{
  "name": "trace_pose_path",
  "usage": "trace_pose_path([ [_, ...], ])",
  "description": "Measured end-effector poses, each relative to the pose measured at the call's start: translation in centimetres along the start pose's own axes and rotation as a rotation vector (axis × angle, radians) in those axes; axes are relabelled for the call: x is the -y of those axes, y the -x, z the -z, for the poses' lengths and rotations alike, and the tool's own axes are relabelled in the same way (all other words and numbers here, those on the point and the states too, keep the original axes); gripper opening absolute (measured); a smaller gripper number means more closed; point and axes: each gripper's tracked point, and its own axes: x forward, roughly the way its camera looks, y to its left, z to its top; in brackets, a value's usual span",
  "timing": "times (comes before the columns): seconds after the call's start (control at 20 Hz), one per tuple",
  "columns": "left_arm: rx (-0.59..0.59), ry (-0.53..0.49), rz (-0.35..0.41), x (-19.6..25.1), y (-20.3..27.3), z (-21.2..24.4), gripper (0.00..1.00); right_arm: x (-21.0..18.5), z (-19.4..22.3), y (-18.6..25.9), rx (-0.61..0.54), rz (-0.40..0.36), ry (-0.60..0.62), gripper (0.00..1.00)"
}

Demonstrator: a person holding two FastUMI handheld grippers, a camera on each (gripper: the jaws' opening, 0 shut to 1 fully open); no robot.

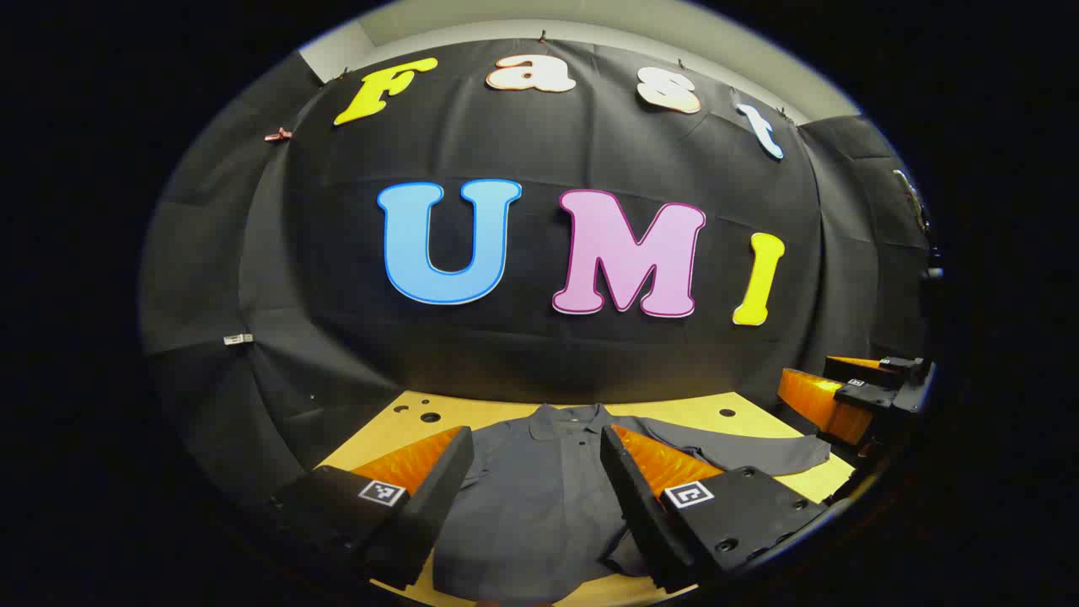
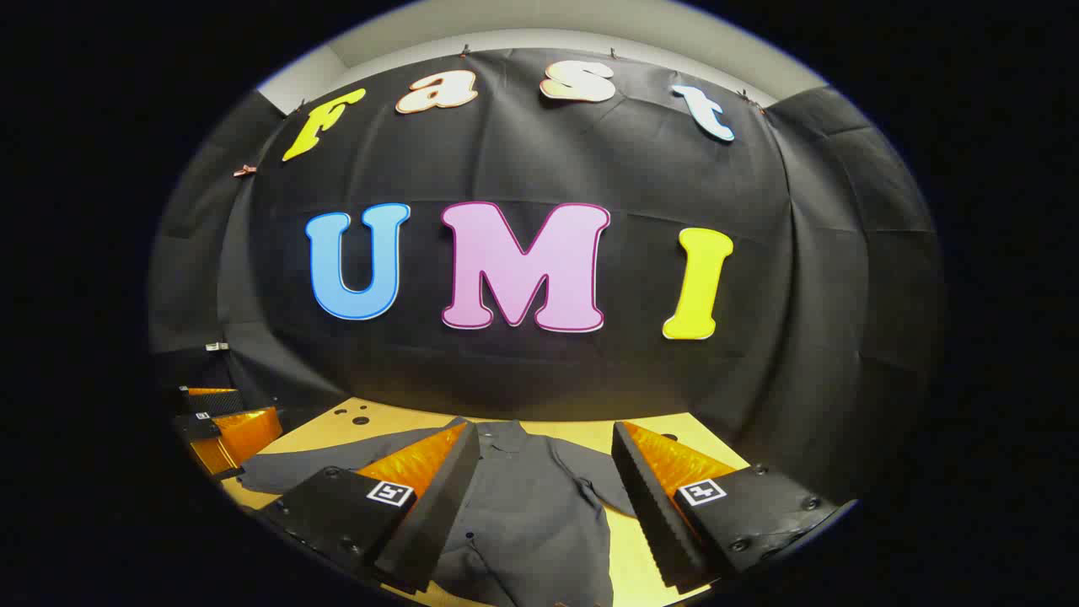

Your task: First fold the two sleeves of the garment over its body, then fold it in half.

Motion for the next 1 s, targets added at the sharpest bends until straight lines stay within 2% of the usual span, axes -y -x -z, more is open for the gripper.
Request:
trace_pose_path([
  [0.05,-0.009,-0.001,-0.001,0.0,-0.2,0.1,0.96,0.1,0.2,-0.3,-0.011,0.001,-0.009,0.98],
  [0.1,-0.015,-0.002,-0.001,0.0,-0.5,0.3,0.92,0.1,0.4,-0.5,-0.014,0.004,-0.021,0.98],
  [0.15,-0.017,-0.004,-0.002,-0.1,-0.8,0.2,0.96,0.2,0.5,-0.7,-0.018,0.006,-0.031,0.98],
  [0.5,-0.021,-0.024,-0.028,-0.1,-2.4,0.8,0.96,1.1,0.7,-1.9,-0.026,0.023,-0.047,0.98],
  [0.55,-0.018,-0.027,-0.029,-0.1,-2.6,0.7,0.92,1.1,0.8,-2.0,-0.029,0.021,-0.044,0.98],
  [0.6,-0.015,-0.033,-0.032,-0.2,-2.6,0.8,0.96,1.1,0.9,-2.2,-0.032,0.019,-0.044,0.98],
  [1.0,-0.028,-0.046,-0.069,-0.7,-2.8,1.1,0.96,1.1,1.0,-4.0,-0.038,0.005,-0.047,0.98],
])
